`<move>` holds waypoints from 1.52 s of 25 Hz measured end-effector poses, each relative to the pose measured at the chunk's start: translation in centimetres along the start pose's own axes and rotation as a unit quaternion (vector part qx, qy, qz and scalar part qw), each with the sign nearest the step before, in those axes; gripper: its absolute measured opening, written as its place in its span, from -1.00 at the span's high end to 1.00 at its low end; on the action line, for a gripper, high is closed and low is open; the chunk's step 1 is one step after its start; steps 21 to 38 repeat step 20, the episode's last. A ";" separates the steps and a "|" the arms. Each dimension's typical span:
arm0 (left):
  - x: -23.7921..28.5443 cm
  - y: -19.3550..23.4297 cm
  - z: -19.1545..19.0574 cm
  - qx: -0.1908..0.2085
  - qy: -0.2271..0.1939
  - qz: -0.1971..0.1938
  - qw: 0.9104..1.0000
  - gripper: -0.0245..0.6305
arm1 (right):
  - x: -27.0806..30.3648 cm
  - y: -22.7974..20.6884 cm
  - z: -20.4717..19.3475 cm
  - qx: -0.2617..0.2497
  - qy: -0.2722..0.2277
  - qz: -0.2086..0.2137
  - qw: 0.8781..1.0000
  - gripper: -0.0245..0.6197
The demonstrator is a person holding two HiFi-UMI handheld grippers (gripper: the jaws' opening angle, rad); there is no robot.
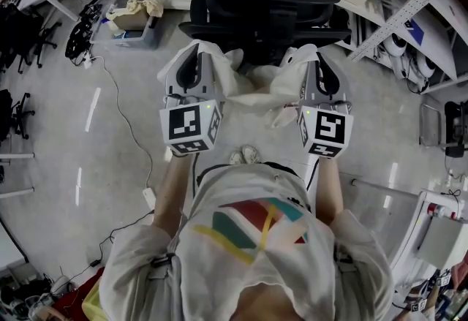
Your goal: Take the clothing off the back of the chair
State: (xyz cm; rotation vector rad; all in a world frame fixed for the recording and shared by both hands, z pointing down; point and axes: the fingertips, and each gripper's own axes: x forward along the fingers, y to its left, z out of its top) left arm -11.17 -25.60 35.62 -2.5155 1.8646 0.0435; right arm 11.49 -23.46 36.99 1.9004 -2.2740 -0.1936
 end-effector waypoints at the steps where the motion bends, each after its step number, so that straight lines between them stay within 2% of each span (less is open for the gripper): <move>1: 0.0 0.0 0.0 0.000 0.000 0.000 1.000 0.87 | 0.0 0.0 0.0 0.000 0.000 0.000 1.000 0.89; 38: 0.1 -0.1 0.1 -0.008 0.003 0.001 1.000 0.87 | -0.4 -0.8 0.3 0.001 -0.002 -0.004 1.000 0.89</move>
